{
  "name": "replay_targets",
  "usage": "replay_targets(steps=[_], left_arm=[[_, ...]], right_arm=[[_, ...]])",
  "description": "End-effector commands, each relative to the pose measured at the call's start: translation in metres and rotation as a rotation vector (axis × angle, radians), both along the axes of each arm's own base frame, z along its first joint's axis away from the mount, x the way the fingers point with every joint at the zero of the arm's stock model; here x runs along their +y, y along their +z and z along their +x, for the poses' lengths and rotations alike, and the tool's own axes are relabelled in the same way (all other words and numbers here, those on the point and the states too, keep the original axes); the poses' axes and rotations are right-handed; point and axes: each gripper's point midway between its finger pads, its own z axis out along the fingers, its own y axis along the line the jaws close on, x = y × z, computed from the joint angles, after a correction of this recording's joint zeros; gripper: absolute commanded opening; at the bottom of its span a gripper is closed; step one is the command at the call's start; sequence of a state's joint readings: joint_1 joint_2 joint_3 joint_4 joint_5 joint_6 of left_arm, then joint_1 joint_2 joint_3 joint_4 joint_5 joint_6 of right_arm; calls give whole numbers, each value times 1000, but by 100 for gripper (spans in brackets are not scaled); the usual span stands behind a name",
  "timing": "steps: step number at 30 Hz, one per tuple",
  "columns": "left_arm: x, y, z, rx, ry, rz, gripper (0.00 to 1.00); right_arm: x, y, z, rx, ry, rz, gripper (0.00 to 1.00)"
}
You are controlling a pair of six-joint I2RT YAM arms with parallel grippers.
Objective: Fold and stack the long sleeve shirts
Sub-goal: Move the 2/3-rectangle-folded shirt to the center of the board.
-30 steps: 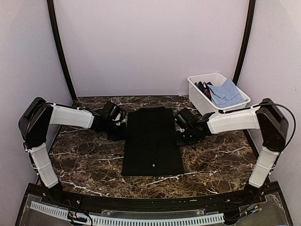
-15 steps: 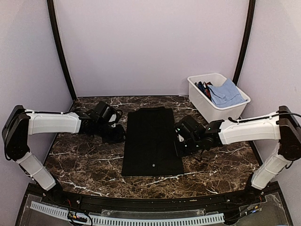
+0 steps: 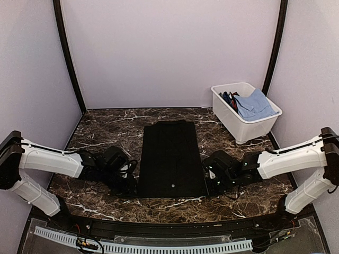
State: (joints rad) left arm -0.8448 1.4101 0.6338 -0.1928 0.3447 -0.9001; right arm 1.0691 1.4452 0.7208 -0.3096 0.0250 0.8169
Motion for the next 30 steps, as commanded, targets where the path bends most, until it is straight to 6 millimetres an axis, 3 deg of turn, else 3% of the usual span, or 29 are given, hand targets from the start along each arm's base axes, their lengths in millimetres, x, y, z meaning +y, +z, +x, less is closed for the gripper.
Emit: replay_targets(steps=[1,9,20,30], left_arm=[[-2,-4,-18,71,11,-58,32],[20,-20,-18,76,64,65,27],[9,13,-12,-12,39,-54,29],[16,-3,-3,-14,95,21,32]], right_arm=[[-6,1,-4,7,-43,28,27],[-19,-4,-9,20,-73,15,27],[-18,2,-5,2,-108,50,28],[-22,-11,1,5,-150,21,28]])
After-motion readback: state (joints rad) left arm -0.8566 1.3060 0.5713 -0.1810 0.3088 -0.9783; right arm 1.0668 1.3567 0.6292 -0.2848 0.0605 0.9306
